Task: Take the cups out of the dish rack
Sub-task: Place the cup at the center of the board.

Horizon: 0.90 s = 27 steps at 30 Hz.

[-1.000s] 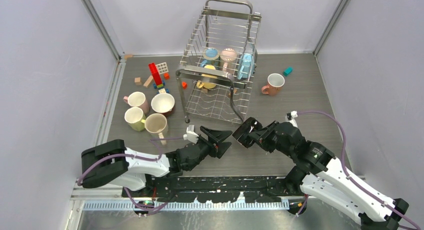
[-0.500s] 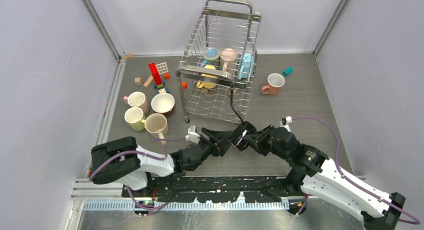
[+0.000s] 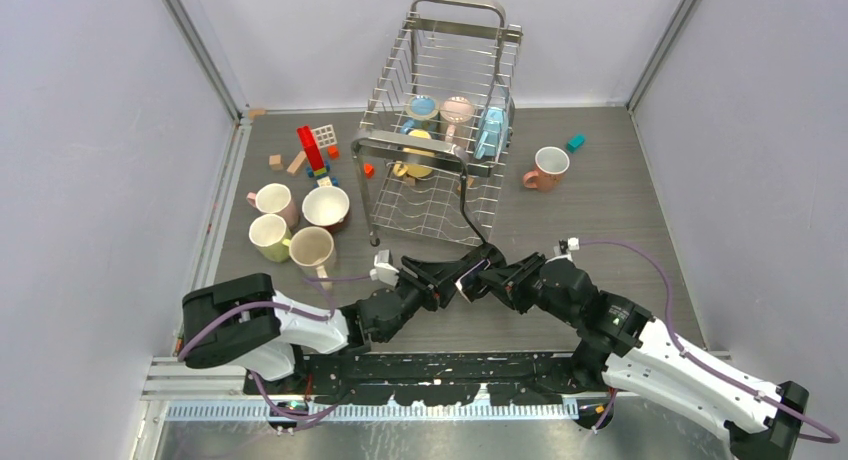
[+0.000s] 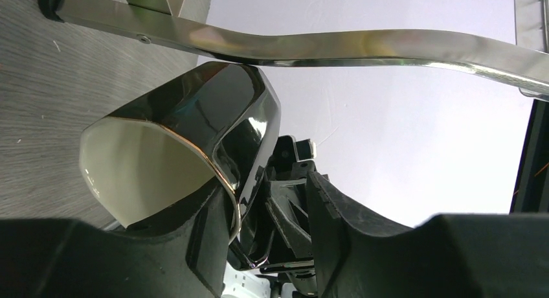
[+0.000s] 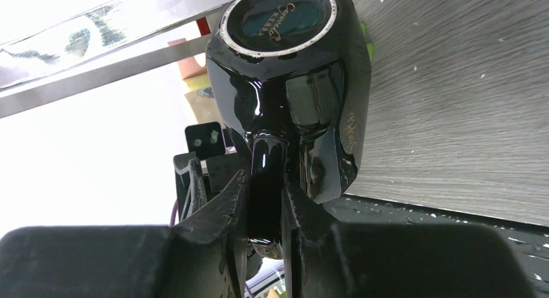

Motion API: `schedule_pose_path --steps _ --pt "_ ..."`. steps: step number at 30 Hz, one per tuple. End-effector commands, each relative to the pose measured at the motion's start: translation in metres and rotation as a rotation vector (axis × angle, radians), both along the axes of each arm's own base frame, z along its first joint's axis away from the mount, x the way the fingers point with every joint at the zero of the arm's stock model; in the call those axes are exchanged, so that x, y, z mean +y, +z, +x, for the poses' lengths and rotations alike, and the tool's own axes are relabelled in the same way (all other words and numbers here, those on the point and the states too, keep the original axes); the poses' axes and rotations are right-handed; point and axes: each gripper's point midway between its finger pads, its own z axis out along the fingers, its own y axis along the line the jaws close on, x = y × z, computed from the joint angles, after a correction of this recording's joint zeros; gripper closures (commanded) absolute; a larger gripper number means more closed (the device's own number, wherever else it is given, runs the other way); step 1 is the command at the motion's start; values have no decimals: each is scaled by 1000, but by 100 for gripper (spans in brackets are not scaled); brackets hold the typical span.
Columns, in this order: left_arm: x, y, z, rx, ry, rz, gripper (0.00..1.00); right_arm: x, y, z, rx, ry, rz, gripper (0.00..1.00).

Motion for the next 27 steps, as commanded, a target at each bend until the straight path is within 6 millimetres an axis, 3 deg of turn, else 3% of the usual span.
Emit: schedule_pose_path --steps 1,7,11,14,20,24,27 --pt "6 53 2 -78 29 -149 56 19 73 13 -158 -5 241 99" --pt "13 62 3 -108 49 -146 68 23 76 10 -160 11 257 99" --pt "14 63 1 -116 44 -131 92 27 74 9 -155 23 252 99" --pt "17 65 0 -130 44 -118 99 28 74 9 -158 25 248 99" --pt "24 63 -3 -159 35 28 100 30 72 9 -163 47 194 97" --pt "40 57 -5 -183 43 187 100 31 71 9 -173 70 113 46" --pt "53 58 -7 -206 47 268 100 30 70 11 -183 72 73 21"
